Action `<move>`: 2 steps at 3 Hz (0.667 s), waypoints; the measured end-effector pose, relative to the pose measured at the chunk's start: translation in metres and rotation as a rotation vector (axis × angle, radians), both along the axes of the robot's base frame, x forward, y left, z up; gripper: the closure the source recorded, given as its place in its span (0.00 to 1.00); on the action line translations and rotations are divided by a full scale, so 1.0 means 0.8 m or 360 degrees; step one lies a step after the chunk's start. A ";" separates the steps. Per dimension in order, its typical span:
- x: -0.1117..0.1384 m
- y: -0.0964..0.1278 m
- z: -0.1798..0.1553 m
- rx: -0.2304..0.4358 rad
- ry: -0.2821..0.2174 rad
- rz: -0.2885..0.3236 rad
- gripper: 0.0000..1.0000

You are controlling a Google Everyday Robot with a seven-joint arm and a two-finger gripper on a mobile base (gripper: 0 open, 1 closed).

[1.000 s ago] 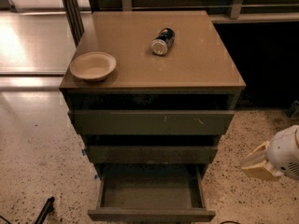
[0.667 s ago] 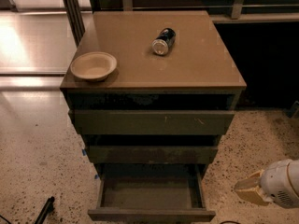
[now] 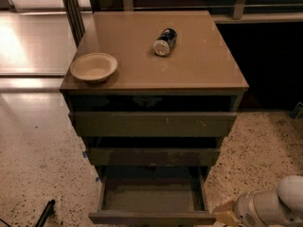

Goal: Close bottom drawer

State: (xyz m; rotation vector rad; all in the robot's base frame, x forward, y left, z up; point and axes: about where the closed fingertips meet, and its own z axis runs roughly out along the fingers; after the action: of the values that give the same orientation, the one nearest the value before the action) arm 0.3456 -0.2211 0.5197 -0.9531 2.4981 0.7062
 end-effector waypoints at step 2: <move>-0.010 0.028 -0.098 0.0137 0.0196 0.0015 1.00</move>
Offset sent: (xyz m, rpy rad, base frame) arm 0.0006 0.0116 -0.0494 0.0478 0.0707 0.0052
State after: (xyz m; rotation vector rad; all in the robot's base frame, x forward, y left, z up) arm 0.3378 -0.1987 0.4414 -0.9168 2.5466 0.8935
